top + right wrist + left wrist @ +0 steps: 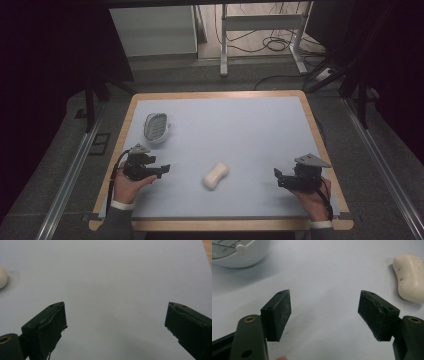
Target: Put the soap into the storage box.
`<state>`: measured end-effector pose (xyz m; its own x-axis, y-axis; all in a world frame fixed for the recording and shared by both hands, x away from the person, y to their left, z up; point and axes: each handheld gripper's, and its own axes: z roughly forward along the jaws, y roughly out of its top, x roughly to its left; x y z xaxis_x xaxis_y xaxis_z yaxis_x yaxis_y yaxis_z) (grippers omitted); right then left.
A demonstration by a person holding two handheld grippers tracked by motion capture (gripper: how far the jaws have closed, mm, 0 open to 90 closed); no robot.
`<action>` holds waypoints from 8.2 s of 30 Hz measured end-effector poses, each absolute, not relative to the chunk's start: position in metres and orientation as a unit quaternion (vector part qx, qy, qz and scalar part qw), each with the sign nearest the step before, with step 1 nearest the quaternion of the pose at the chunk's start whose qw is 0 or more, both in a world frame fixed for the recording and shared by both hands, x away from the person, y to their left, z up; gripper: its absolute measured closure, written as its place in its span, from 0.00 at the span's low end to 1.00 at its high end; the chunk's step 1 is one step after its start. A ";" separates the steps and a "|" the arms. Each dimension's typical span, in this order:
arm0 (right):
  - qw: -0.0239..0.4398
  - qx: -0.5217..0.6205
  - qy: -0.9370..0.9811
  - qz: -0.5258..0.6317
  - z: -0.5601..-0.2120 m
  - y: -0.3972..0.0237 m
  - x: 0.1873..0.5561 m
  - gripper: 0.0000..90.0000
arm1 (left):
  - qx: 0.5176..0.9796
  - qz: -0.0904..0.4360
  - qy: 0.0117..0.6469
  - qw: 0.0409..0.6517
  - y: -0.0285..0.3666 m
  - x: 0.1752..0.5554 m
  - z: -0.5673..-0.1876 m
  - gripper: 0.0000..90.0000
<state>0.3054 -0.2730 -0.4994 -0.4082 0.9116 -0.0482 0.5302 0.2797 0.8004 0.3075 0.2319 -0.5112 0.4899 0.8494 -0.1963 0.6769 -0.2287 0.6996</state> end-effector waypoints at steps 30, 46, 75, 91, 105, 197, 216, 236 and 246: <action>0.234 0.480 0.759 0.373 -0.498 -0.293 0.307 0.07 | 0.792 0.146 0.493 0.330 0.218 0.301 -0.488 0.30; 0.242 0.479 0.760 0.366 -0.498 -0.295 0.306 0.07 | 0.823 0.125 0.456 0.315 0.180 0.311 -0.458 0.28; 0.247 0.485 0.760 0.355 -0.501 -0.300 0.306 0.08 | 0.873 0.088 0.394 0.275 0.089 0.319 -0.471 0.29; 0.249 0.493 0.755 0.353 -0.500 -0.302 0.306 0.08 | 0.886 0.078 0.379 0.255 0.061 0.322 -0.483 0.30; 0.249 0.495 0.757 0.348 -0.503 -0.302 0.306 0.08 | 0.896 0.055 0.376 0.229 0.045 0.330 -0.499 0.34; 0.252 0.506 0.754 0.335 -0.508 -0.308 0.308 0.08 | 0.878 0.062 0.406 0.245 0.107 0.368 -0.470 0.55; 0.250 0.508 0.755 0.331 -0.509 -0.309 0.309 0.08 | 0.868 0.068 0.425 0.247 0.124 0.378 -0.465 0.55; 0.248 0.510 0.755 0.329 -0.510 -0.310 0.310 0.08 | 0.857 0.083 0.443 0.248 0.141 0.391 -0.451 0.55; 0.247 0.512 0.754 0.328 -0.510 -0.310 0.310 0.08 | 0.852 0.083 0.454 0.247 0.150 0.397 -0.450 0.55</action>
